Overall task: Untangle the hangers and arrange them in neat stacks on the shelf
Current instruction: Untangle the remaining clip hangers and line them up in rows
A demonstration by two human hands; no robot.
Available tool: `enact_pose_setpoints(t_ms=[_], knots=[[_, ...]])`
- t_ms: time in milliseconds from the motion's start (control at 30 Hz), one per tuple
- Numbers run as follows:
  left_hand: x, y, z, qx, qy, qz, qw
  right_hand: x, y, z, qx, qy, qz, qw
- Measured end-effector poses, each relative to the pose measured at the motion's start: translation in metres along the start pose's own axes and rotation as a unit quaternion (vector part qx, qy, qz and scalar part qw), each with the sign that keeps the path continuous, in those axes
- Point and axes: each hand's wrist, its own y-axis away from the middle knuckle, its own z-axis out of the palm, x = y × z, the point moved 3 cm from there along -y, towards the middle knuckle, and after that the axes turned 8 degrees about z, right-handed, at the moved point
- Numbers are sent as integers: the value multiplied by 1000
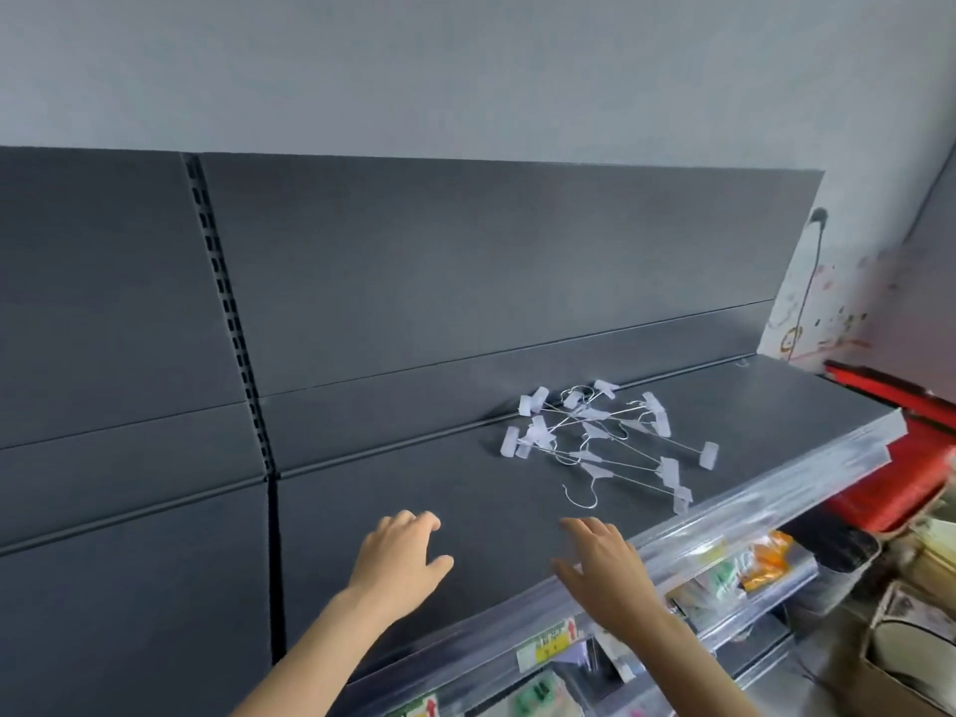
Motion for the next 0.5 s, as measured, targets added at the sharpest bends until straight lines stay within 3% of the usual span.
enact_pose_setpoints(t_ms=[500], knots=[[81, -175, 67, 20, 109, 56, 992, 124, -138, -40, 9, 14, 71, 997]])
